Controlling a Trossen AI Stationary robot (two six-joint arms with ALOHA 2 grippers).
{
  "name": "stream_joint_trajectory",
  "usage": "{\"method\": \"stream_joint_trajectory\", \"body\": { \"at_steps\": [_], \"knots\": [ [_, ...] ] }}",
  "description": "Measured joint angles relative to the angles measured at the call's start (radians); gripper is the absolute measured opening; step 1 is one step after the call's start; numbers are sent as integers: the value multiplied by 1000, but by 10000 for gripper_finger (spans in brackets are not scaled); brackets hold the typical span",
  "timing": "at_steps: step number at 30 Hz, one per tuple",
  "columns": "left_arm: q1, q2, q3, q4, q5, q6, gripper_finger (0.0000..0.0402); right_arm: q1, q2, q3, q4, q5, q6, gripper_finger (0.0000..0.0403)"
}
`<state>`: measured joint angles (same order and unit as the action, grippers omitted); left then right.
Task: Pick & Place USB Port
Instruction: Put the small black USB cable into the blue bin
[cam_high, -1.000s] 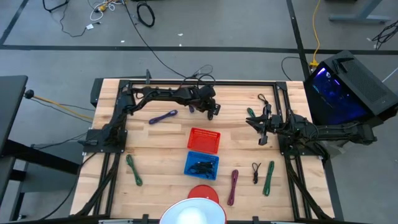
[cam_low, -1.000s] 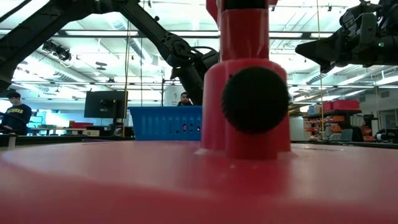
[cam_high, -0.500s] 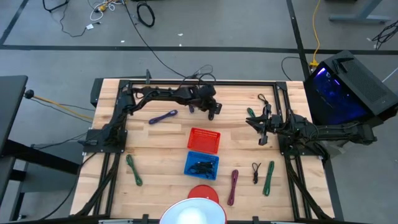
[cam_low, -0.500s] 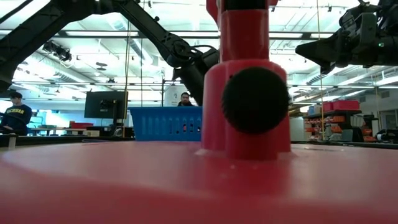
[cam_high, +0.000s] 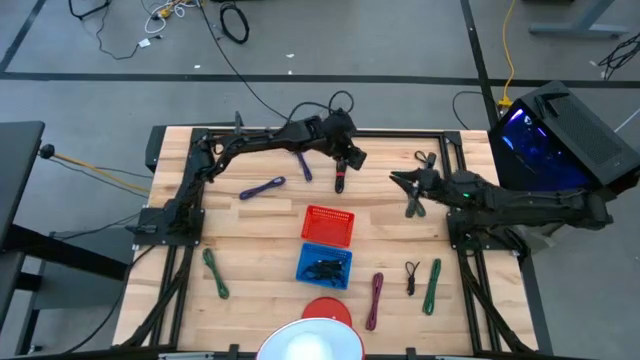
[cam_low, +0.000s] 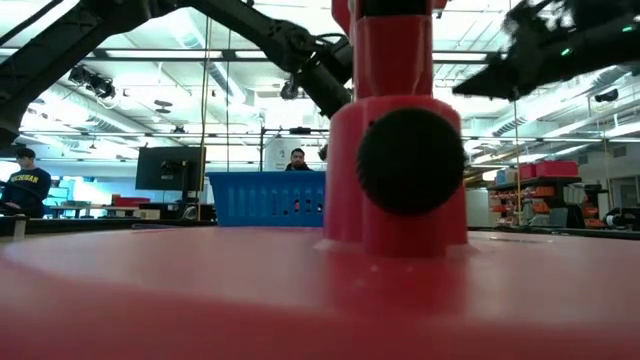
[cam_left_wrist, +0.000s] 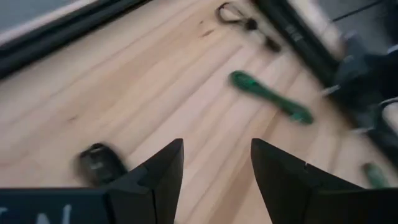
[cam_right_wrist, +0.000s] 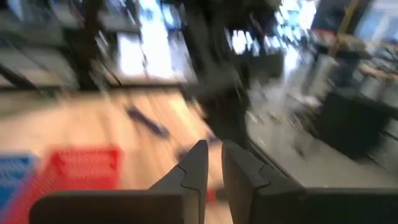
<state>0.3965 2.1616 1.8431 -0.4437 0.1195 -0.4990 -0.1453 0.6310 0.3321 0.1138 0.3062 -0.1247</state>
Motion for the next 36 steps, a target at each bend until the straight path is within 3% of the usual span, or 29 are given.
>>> {"method": "stream_joint_trajectory", "body": {
  "at_steps": [11,16,21,27,31,36],
  "knots": [
    [-15,-17,95,-403,-180,168,193,-237,438,179,-23,-240,-10,49],
    [-55,-51,95,-468,-232,201,193,-302,546,275,-156,-152,-76,49],
    [-111,-69,96,-461,-232,250,193,-368,555,327,-366,0,-98,49],
    [-160,-75,96,-532,-289,297,193,-471,560,327,-507,84,-92,58],
    [-179,-79,96,-582,-378,308,193,-534,561,327,-540,94,-94,83],
    [-190,-79,96,-633,-400,333,193,-599,561,294,-521,53,-46,123]
  ]
}}
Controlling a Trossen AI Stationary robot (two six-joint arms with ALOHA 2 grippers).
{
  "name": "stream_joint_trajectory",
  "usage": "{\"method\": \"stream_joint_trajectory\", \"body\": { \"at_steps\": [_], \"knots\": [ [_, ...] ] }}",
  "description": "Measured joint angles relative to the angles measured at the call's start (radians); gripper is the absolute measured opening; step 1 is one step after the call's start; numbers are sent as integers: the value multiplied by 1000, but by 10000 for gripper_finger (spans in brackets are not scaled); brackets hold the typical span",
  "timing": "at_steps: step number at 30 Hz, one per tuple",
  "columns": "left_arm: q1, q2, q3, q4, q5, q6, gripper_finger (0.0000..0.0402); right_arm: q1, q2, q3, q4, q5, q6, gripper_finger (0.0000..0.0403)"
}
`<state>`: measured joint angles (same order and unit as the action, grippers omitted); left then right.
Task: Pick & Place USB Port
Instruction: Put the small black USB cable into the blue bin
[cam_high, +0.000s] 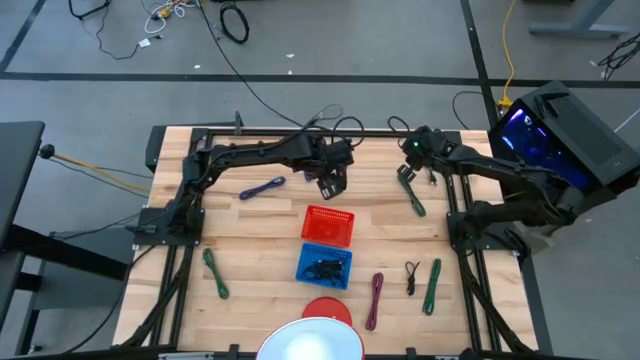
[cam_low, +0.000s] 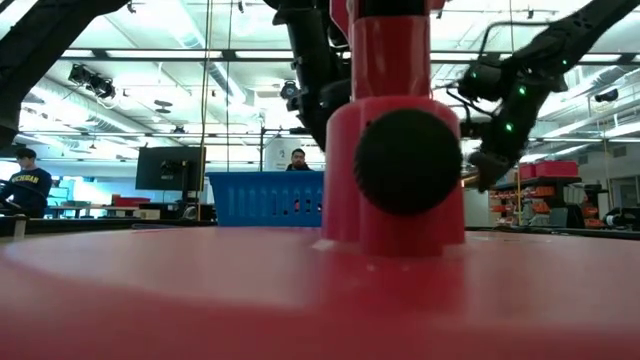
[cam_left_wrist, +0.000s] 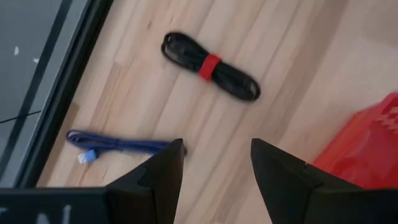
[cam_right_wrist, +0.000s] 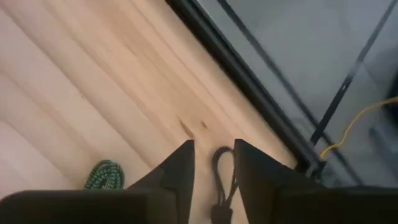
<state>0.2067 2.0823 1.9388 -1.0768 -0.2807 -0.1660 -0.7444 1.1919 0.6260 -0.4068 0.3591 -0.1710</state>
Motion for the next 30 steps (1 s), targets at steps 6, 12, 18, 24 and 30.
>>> {"method": "stream_joint_trajectory", "body": {
  "at_steps": [6,12,18,24,30],
  "knots": [
    [-25,0,0,-99,-84,28,193,-27,0,-48,109,-130,7,152],
    [-27,-3,0,-169,-112,13,193,9,0,-48,175,-251,34,155],
    [-46,-3,-2,-167,-135,0,193,82,49,-48,259,-283,44,153],
    [-53,-10,-1,92,-26,74,193,127,124,-48,346,-304,81,153],
    [-84,-63,-18,62,-20,101,193,162,173,-49,348,-308,67,153]
  ]
}}
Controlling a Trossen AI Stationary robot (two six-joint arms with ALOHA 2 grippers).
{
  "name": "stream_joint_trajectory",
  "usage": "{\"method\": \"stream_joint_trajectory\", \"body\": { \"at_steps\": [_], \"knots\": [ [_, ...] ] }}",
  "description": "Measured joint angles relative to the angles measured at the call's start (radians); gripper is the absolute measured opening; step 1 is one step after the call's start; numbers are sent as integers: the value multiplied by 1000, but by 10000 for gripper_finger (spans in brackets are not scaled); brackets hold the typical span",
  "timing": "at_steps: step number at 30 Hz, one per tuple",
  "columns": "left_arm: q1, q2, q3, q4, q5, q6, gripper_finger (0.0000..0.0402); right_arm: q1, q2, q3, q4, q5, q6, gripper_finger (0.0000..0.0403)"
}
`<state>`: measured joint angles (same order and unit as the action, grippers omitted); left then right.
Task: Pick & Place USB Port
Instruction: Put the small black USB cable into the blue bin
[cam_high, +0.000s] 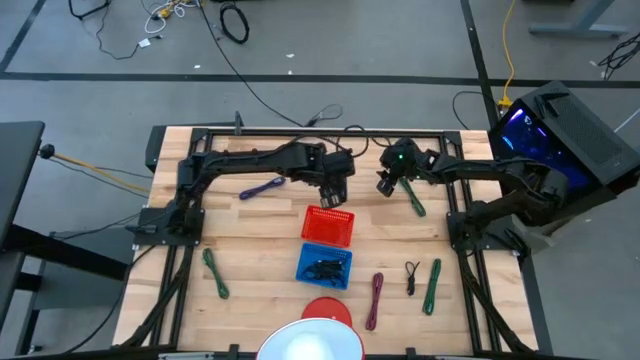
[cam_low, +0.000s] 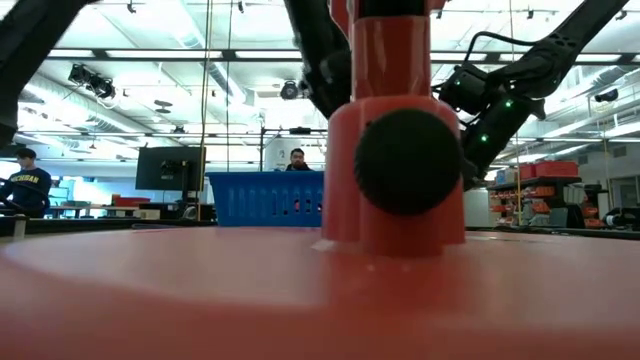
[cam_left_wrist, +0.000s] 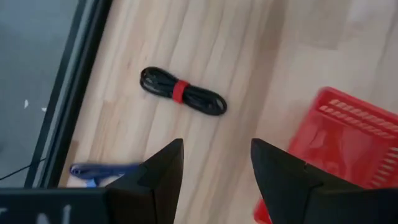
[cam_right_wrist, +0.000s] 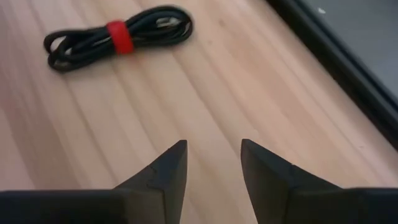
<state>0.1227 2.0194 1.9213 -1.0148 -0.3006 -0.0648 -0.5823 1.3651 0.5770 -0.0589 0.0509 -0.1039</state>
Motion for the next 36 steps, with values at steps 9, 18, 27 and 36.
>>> {"method": "stream_joint_trajectory", "body": {
  "at_steps": [9,18,27,36],
  "knots": [
    [-37,-376,-419,177,-91,-118,193,39,3,0,36,-43,-14,153],
    [-43,-698,-859,519,-105,-280,193,131,22,18,130,-60,96,153],
    [-46,-771,-1013,743,-92,-299,193,141,299,292,27,-109,259,153],
    [-67,-771,-1013,765,-84,-291,193,129,401,366,47,-205,494,153]
  ]
}}
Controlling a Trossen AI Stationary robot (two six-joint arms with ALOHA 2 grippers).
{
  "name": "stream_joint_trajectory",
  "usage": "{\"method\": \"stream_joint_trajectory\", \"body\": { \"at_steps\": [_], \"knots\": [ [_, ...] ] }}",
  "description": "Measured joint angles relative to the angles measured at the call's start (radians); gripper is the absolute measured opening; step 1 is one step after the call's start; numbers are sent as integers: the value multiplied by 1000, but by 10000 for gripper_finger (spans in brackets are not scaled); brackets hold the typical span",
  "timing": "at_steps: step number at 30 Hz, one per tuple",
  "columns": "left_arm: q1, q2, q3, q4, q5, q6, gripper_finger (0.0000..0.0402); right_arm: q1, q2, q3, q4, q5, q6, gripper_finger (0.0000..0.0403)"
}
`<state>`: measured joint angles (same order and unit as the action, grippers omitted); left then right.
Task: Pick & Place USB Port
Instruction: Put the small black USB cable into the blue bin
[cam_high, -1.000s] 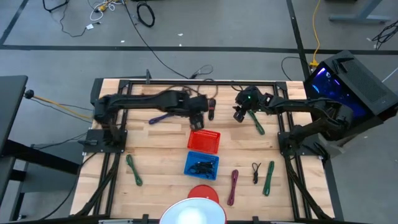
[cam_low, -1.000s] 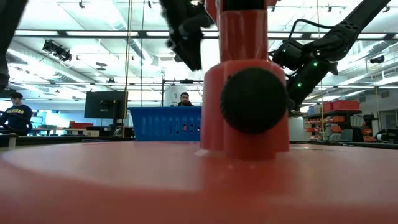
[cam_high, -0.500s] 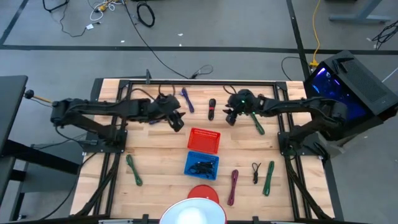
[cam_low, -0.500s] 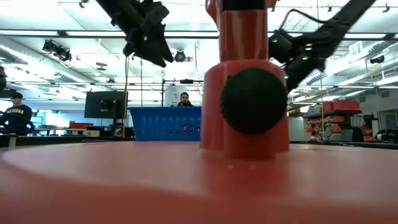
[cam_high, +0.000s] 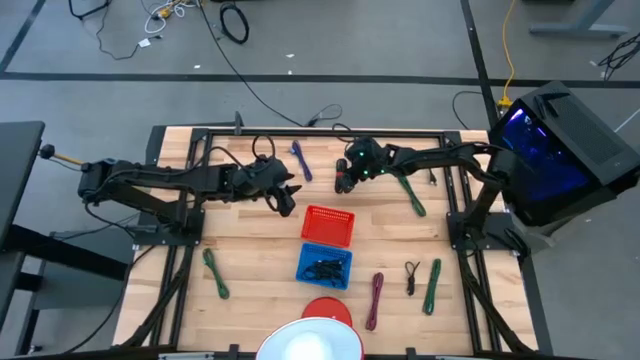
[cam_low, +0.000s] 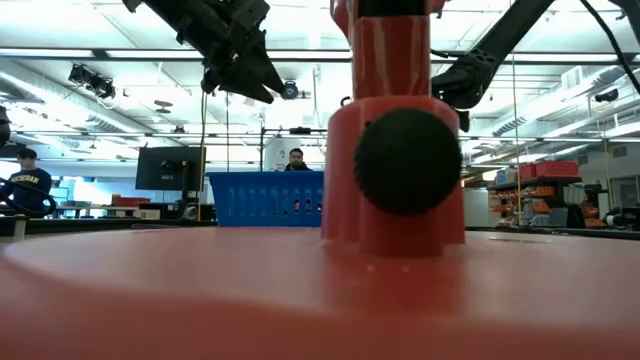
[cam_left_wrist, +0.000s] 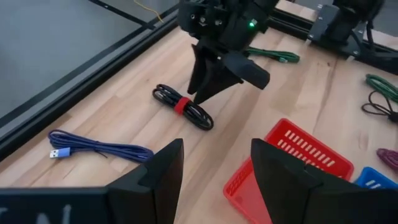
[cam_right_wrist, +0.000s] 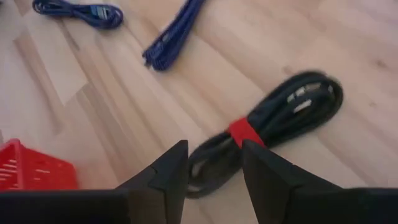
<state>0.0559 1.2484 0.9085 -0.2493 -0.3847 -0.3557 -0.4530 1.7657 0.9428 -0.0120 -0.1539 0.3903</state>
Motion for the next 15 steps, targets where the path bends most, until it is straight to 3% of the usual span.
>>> {"method": "stream_joint_trajectory", "body": {
  "at_steps": [15],
  "knots": [
    [-24,1,0,13,15,2,193,0,36,2,-31,84,178,153]
  ]
}}
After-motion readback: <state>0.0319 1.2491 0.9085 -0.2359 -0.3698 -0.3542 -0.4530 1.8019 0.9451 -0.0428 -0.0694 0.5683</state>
